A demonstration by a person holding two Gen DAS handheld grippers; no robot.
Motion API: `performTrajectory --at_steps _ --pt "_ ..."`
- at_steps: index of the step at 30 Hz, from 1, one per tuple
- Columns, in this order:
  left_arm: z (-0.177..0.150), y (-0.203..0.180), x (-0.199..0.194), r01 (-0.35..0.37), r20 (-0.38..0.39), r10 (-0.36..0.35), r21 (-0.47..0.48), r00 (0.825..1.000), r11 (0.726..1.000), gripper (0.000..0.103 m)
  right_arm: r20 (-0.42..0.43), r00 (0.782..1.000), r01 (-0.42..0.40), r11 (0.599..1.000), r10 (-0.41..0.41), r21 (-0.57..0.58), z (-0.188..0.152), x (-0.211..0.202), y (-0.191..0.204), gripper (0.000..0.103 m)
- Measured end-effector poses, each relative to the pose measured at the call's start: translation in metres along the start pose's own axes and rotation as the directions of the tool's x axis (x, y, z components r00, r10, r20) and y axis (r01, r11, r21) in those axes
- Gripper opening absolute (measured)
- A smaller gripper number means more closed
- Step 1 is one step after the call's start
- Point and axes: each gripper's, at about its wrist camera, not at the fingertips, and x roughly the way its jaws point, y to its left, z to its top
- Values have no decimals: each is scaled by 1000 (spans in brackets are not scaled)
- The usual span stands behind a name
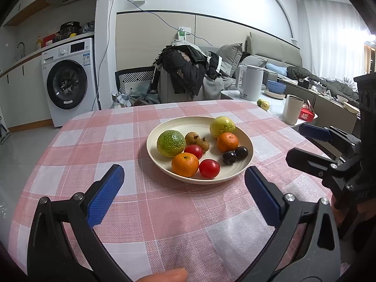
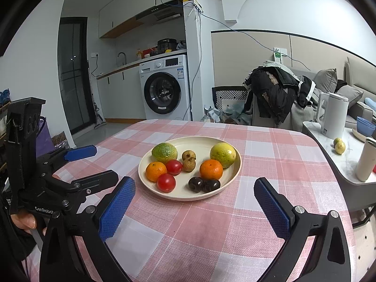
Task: Organize fruits
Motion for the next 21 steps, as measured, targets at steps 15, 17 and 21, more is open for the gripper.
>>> performTrajectory --at_steps 15,17,21 --pt "0 1 0 -3 0 3 -1 1000 1000 102 1 1000 0 1000 0 0 1 0 0 103" --pt "0 2 0 -3 -1 3 -1 1000 1000 102 1 1000 1 1000 -1 0 1 0 0 103" --pt "0 2 -1 -2 1 2 -2 1000 1000 102 1 1000 1 1000 -1 -1 1 0 0 103"
